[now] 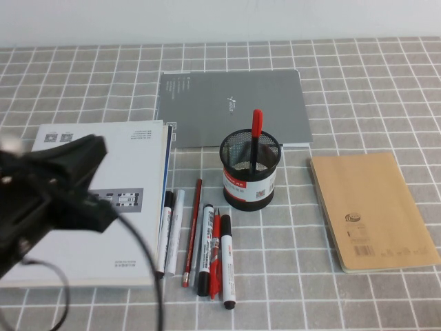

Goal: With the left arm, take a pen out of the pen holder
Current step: 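Take a marker out of the pen holder and lay it on the table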

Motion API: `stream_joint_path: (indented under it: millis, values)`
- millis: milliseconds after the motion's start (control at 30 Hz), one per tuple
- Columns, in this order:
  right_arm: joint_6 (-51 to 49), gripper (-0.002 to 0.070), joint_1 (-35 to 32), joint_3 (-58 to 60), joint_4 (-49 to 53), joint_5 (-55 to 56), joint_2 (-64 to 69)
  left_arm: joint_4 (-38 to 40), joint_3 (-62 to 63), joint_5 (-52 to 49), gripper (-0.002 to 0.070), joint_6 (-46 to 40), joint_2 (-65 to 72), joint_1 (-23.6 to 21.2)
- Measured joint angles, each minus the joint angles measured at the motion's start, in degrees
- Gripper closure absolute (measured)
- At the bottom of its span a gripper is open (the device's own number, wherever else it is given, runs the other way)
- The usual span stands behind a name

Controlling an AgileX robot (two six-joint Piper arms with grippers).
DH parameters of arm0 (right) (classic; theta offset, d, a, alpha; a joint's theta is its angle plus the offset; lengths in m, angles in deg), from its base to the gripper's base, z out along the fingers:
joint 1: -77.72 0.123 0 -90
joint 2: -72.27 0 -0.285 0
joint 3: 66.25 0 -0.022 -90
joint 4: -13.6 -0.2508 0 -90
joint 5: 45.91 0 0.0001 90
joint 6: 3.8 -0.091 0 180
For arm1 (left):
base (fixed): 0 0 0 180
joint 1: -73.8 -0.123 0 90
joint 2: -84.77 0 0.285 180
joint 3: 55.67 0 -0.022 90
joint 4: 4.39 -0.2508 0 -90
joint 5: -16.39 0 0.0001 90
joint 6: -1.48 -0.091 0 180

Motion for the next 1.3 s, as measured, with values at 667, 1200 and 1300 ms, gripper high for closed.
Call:
stream_joint_path:
  millis: [667, 1200, 1300]
  values:
    - [0.00, 0.0689, 0.00, 0.00, 0.00, 0.00, 0.00, -3.84, -0.76, -4.78, 0.0678, -0.91, -8.34, 0.00]
    - [0.00, 0.0689, 0.00, 0.00, 0.00, 0.00, 0.00, 2.83, -17.67, 7.42, 0.0678, -22.21, -21.12, -11.28]
    - [0.00, 0.0689, 0.00, 0.00, 0.00, 0.00, 0.00, 2.83, -20.44, 7.07, 0.0678, -22.44, -26.22, -18.12]
